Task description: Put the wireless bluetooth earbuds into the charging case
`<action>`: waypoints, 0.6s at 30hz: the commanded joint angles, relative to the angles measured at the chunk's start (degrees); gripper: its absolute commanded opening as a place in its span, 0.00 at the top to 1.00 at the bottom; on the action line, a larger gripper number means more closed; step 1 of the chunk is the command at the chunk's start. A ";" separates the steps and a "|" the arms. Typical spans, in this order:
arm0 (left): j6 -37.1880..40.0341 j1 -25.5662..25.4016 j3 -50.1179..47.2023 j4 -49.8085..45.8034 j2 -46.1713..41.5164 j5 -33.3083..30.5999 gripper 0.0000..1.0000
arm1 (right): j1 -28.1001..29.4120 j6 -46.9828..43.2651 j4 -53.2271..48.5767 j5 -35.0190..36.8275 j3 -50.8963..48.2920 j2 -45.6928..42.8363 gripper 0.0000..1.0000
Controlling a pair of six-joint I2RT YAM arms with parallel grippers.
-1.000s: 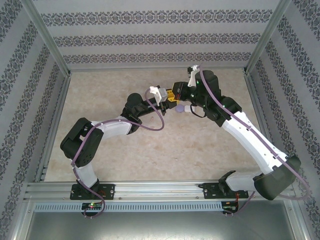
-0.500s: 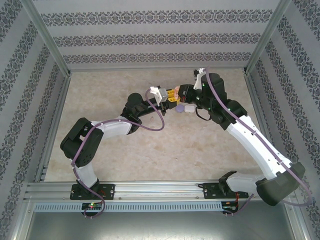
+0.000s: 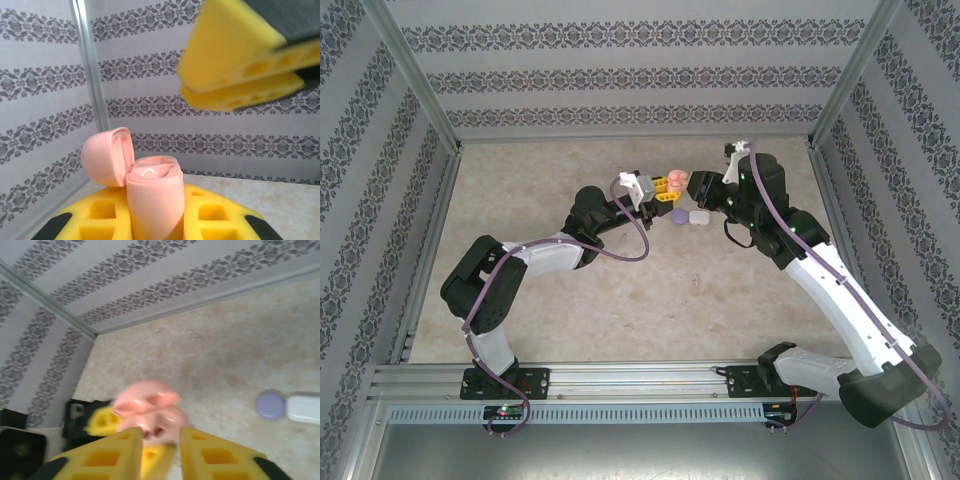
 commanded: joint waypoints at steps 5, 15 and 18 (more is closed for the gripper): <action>-0.13 0.75 -6.11 1.59 -4.46 -8.79 1.00 | -6.56 1.70 -6.55 9.19 -17.22 -2.75 0.44; -3.50 0.84 -16.61 -5.55 -18.47 -16.84 1.00 | 6.42 13.51 -17.93 10.81 -30.48 -9.56 0.34; -5.47 0.84 -19.57 -6.11 -21.61 -16.76 1.00 | 12.52 18.76 -22.15 12.43 -32.40 -10.47 0.34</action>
